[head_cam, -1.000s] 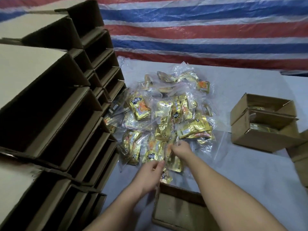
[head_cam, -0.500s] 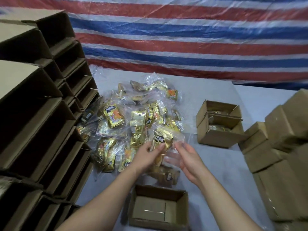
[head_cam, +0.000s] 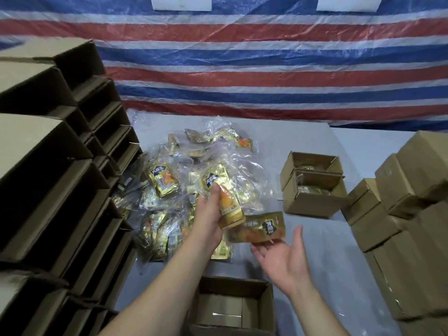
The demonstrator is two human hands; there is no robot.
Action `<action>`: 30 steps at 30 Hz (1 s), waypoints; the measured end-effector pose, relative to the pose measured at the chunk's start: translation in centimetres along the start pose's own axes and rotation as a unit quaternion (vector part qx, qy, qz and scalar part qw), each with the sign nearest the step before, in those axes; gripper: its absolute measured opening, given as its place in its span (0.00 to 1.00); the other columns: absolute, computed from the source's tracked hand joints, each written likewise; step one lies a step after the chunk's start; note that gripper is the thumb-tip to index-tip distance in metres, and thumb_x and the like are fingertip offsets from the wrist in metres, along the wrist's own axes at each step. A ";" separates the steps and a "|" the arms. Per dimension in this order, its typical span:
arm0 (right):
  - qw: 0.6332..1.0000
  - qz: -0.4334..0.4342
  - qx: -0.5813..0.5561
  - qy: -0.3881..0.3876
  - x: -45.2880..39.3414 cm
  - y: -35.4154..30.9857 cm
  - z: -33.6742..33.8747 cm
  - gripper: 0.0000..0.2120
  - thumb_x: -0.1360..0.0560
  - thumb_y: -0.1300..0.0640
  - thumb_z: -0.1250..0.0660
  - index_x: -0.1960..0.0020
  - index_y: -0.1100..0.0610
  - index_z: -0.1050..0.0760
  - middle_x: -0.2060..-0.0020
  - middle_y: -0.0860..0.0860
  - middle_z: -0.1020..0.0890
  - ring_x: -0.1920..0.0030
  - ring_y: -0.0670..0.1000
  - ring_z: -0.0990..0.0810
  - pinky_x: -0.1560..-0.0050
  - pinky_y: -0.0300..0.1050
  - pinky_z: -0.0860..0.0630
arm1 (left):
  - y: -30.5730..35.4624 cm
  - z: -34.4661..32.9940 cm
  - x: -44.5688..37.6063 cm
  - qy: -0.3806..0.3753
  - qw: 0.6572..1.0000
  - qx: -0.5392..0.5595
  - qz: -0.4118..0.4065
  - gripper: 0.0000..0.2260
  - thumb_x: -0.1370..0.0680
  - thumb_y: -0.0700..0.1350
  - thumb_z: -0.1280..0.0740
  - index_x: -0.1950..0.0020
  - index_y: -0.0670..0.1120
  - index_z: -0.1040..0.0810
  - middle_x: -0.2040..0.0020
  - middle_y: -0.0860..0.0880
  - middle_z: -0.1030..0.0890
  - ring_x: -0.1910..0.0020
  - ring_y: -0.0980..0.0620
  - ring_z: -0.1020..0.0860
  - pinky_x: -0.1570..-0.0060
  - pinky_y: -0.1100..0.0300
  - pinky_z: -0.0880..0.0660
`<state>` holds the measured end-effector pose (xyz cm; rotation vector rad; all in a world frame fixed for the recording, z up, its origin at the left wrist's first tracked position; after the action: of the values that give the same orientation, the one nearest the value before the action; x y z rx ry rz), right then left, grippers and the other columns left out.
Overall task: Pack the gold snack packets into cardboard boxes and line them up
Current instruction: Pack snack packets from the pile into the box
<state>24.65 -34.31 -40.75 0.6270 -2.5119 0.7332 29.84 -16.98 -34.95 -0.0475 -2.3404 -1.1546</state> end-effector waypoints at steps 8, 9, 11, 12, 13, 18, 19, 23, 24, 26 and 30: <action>0.875 0.209 0.424 0.105 0.1 -1.7 -4.9 0.15 0.22 0.44 0.36 0.47 0.55 0.20 0.58 0.48 0.14 0.53 0.51 0.16 0.52 0.45 0.22 | -1.1 0.4 2.1 -0.047 0.978 -0.200 -0.034 0.23 0.23 0.56 0.32 0.35 0.43 0.30 0.46 0.44 0.17 0.50 0.45 0.17 0.46 0.43 0.21; 0.873 0.198 0.430 0.117 0.1 -1.8 -5.2 0.17 0.20 0.44 0.39 0.47 0.56 0.21 0.58 0.49 0.14 0.54 0.51 0.16 0.53 0.46 0.21 | -1.3 0.3 2.4 -0.073 0.970 -0.229 -0.035 0.26 0.25 0.59 0.32 0.36 0.43 0.30 0.47 0.44 0.17 0.51 0.46 0.16 0.48 0.44 0.20; 0.928 0.125 0.347 0.058 0.0 -1.3 -6.0 0.23 0.18 0.41 0.46 0.41 0.56 0.21 0.51 0.54 0.14 0.49 0.55 0.15 0.52 0.50 0.18 | -1.4 0.1 2.8 -0.115 0.944 -0.304 -0.060 0.28 0.28 0.64 0.31 0.37 0.47 0.28 0.45 0.43 0.17 0.50 0.45 0.17 0.48 0.44 0.20; 0.949 0.088 0.303 0.023 0.2 -1.0 -6.3 0.27 0.18 0.38 0.50 0.38 0.56 0.22 0.47 0.57 0.15 0.46 0.57 0.16 0.51 0.52 0.18 | -1.3 0.0 2.9 -0.129 0.923 -0.354 -0.080 0.27 0.28 0.65 0.32 0.37 0.49 0.27 0.44 0.44 0.18 0.49 0.44 0.17 0.47 0.43 0.20; 0.960 0.062 0.273 -0.011 0.5 -0.8 -6.5 0.30 0.20 0.36 0.50 0.36 0.56 0.22 0.44 0.59 0.16 0.43 0.58 0.17 0.49 0.54 0.18 | -1.4 0.0 3.0 -0.142 0.902 -0.398 -0.095 0.25 0.27 0.65 0.33 0.37 0.51 0.27 0.44 0.46 0.18 0.48 0.48 0.18 0.47 0.45 0.20; 0.940 0.059 0.336 0.010 1.7 -1.0 -5.8 0.25 0.31 0.48 0.27 0.40 0.63 0.21 0.50 0.62 0.15 0.49 0.60 0.15 0.54 0.53 0.17 | -2.2 -0.9 4.6 -0.223 0.791 -0.548 -0.154 0.08 0.23 0.61 0.35 0.55 0.59 0.30 0.63 0.58 0.26 0.67 0.66 0.29 0.66 0.68 0.31; 0.935 0.057 0.351 0.021 1.8 -0.9 -5.3 0.22 0.31 0.51 0.26 0.41 0.63 0.20 0.51 0.61 0.15 0.51 0.59 0.14 0.57 0.50 0.17 | -2.3 -1.0 4.8 -0.238 0.786 -0.552 -0.146 0.07 0.22 0.59 0.35 0.55 0.59 0.29 0.62 0.58 0.25 0.66 0.66 0.28 0.63 0.66 0.29; 0.933 0.078 0.350 0.033 2.6 -0.9 -3.7 0.18 0.31 0.53 0.25 0.44 0.57 0.19 0.52 0.58 0.14 0.53 0.58 0.14 0.62 0.48 0.18 | -2.0 1.1 5.0 -0.247 0.838 -0.480 -0.082 0.11 0.20 0.50 0.35 0.38 0.56 0.25 0.44 0.57 0.21 0.50 0.62 0.23 0.52 0.66 0.24; 0.931 0.097 0.350 0.030 2.8 -1.2 -3.2 0.18 0.33 0.52 0.24 0.45 0.55 0.19 0.52 0.57 0.14 0.53 0.57 0.14 0.61 0.47 0.18 | -1.8 2.4 4.9 -0.217 0.861 -0.455 -0.062 0.14 0.20 0.49 0.36 0.34 0.55 0.27 0.40 0.57 0.23 0.44 0.61 0.24 0.48 0.65 0.25; 0.920 0.119 0.373 0.005 3.5 -1.8 -2.8 0.16 0.36 0.53 0.23 0.49 0.53 0.16 0.53 0.56 0.14 0.52 0.56 0.14 0.59 0.46 0.18 | -1.5 5.5 4.5 -0.163 0.873 -0.456 -0.052 0.16 0.19 0.49 0.37 0.31 0.53 0.28 0.37 0.55 0.24 0.39 0.58 0.25 0.40 0.62 0.29; 0.825 0.068 0.551 -0.105 4.6 -0.5 -3.7 0.15 0.37 0.55 0.19 0.52 0.52 0.16 0.54 0.52 0.13 0.51 0.51 0.15 0.50 0.43 0.20 | -4.8 11.4 4.2 -0.178 0.820 -0.543 0.037 0.17 0.20 0.52 0.35 0.32 0.48 0.27 0.39 0.49 0.22 0.41 0.55 0.24 0.38 0.60 0.27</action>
<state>22.32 -33.86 -35.34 0.8990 -2.0953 2.3160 20.03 -12.27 -42.15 -0.7993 -1.5785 -2.4299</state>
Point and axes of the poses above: each hand's wrist, its own x-axis away from the middle knuckle, its own z-axis out of the back of the hand, y = z × x, the point moved 6 cm from there along -x, towards the middle knuckle
